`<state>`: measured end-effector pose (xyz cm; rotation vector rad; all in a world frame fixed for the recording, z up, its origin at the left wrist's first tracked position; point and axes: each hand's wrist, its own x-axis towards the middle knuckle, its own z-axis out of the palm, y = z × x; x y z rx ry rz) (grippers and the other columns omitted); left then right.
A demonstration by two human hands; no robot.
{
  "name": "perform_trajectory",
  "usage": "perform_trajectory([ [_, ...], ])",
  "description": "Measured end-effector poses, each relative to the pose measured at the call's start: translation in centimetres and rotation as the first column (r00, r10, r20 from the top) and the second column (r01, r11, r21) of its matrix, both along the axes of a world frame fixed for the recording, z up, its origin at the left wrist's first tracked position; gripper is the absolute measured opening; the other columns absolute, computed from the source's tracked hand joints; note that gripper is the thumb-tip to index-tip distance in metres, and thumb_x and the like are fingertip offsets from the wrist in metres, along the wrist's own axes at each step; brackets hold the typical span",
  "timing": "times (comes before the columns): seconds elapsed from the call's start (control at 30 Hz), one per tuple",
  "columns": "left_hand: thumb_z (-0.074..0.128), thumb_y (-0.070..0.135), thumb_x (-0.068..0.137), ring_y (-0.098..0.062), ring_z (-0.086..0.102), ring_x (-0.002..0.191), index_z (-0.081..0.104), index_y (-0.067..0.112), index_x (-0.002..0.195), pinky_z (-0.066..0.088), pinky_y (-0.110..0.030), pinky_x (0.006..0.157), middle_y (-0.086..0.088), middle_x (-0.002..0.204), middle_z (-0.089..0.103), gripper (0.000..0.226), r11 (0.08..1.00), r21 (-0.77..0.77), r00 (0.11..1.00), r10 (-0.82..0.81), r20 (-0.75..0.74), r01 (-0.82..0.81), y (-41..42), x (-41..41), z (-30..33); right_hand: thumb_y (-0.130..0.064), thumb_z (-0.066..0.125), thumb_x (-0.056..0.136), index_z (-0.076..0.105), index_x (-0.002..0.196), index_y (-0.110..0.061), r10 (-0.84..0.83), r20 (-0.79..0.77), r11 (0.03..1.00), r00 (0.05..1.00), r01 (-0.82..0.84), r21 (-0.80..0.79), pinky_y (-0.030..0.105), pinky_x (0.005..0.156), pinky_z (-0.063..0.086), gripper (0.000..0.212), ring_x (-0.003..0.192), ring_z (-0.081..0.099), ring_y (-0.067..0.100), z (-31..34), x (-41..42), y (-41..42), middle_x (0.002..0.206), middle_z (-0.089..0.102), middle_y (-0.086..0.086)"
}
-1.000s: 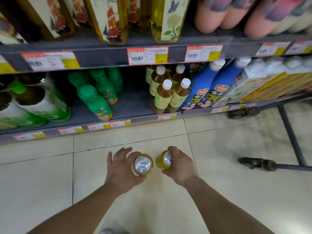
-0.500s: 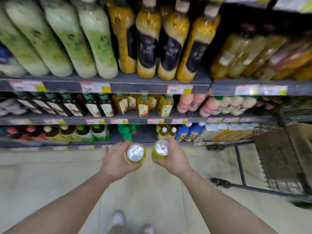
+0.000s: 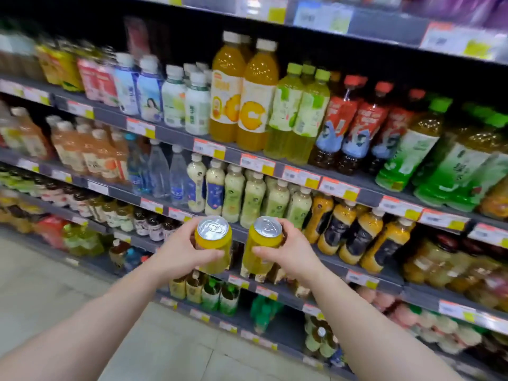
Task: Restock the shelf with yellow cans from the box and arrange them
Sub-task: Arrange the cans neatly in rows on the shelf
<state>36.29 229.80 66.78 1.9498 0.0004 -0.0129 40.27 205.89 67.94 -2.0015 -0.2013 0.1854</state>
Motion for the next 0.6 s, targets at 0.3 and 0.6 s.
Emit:
perform_trajectory([
  [0.3, 0.085, 0.053, 0.044, -0.016, 0.064, 0.105, 0.052, 0.043, 0.121, 0.052, -0.042, 0.095, 0.008, 0.113, 0.068, 0.084, 0.979, -0.091, 0.980, 0.190, 0.059, -0.185, 22.6, 0.3, 5.0, -0.017, 0.088, 0.069, 0.057, 0.124, -0.024, 0.220, 0.078, 0.965, 0.972, -0.229, 0.126, 0.027, 0.086, 0.055, 0.063, 0.101, 0.068, 0.008, 5.6, 4.4, 24.0, 0.111, 0.070, -0.008],
  [0.6, 0.080, 0.026, 0.073, -0.010, 0.064, 0.101, 0.051, 0.046, 0.105, 0.053, -0.028, 0.077, 0.011, 0.112, 0.064, 0.047, 0.950, -0.180, 0.945, 0.284, 0.161, -0.255, 42.6, 5.3, 10.3, -0.024, 0.087, 0.070, 0.057, 0.119, -0.029, 0.235, 0.124, 0.945, 0.964, -0.257, 0.202, 0.030, 0.082, 0.057, 0.058, 0.099, 0.068, 0.010, 10.0, 11.1, 46.0, 0.110, 0.070, -0.009],
])
